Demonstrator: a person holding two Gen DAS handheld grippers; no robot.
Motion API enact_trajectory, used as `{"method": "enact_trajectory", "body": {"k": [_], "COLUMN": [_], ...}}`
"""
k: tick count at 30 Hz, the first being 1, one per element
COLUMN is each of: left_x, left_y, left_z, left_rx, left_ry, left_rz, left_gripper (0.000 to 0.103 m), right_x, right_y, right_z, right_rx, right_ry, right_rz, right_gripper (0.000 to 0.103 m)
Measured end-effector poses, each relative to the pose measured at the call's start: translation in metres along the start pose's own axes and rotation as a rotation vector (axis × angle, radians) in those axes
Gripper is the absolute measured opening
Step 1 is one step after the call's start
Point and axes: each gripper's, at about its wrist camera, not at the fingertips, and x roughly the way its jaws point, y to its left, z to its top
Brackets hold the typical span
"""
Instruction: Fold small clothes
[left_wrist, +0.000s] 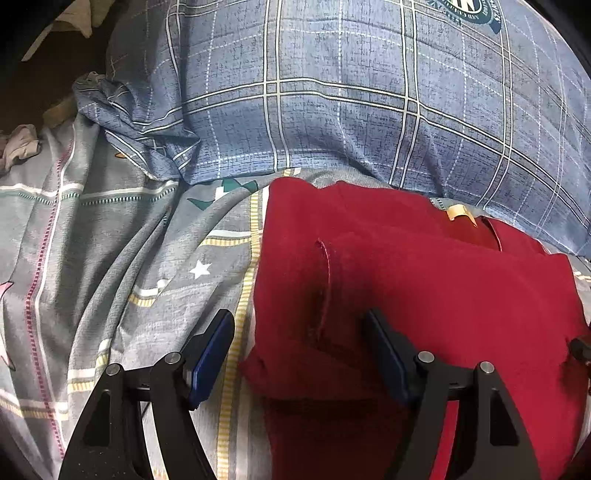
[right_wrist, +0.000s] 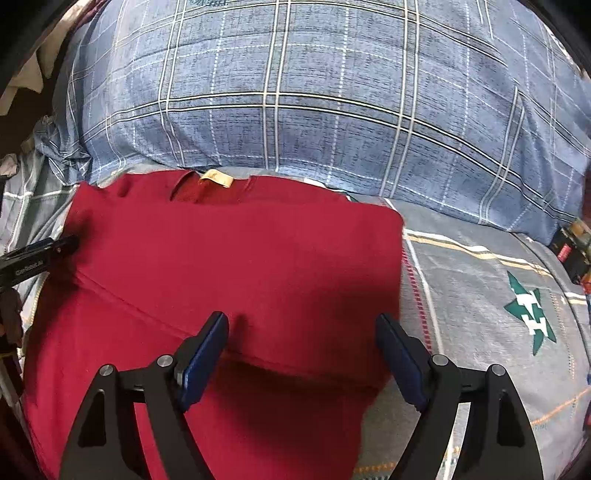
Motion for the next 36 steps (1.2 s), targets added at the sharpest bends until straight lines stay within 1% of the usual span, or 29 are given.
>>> {"method": "enact_trajectory", "body": {"k": [2,3,8,10,13,16,18,22,25,30,33,36], "left_x": [-0.004,-0.006,-0.011,-0.009,-0.003,0.004,0.006,0.003,-0.013,-0.056,-0.083,-0.100], "left_y": [0.001,0.001,0.001,0.000,-0.001,-0.003,-0.005,-0.005,0.001,0.004,0.007,0.015], "left_z": [-0.003,-0.004,-0.004,-0.002,-0.001,0.000,0.001,-0.002,-0.007,-0.020,-0.043,-0.072], "left_rx": [-0.006,-0.009,-0.005,-0.001,-0.003,0.009,0.015,0.025,0.010,0.021,0.024,0.030], "left_ry": [-0.003,-0.004,-0.010,-0.006,0.006,0.021,0.018,0.010,0.008,-0.019,-0.017,0.004], "left_rz": [-0.001,-0.003,-0.005,0.001,0.005,0.012,0.018,0.022,0.001,-0.035,-0.074,-0.070], "left_gripper": [0.072,0.072,0.072,0.072,0.072,0.072,0.073,0.073,0.072,0.072,0.072,0.072], "right_x": [0.006,0.007,-0.007,-0.010,-0.009,0.007,0.010,0.007,-0.002,-0.034,-0.055,-0.079], "right_y": [-0.001,-0.002,-0.014,-0.017,-0.014,-0.010,-0.010,-0.013,-0.017,-0.026,-0.026,-0.026], "right_z": [-0.005,-0.006,-0.009,-0.008,-0.008,-0.011,-0.012,-0.010,-0.012,-0.017,-0.025,-0.046], "right_rx": [-0.011,-0.009,0.063,0.072,0.051,0.021,0.026,0.031,0.056,0.143,0.179,0.195], "right_ry": [0.015,0.018,-0.001,-0.008,-0.005,0.045,0.039,0.040,0.026,-0.033,-0.047,-0.075], "right_rz": [-0.034,-0.035,0.017,0.021,0.004,-0.019,-0.020,-0.010,0.006,0.101,0.164,0.198], "right_gripper": [0.083,0.084,0.084,0.084,0.084,0.085,0.089,0.089,0.089,0.089,0.089,0.089]}}
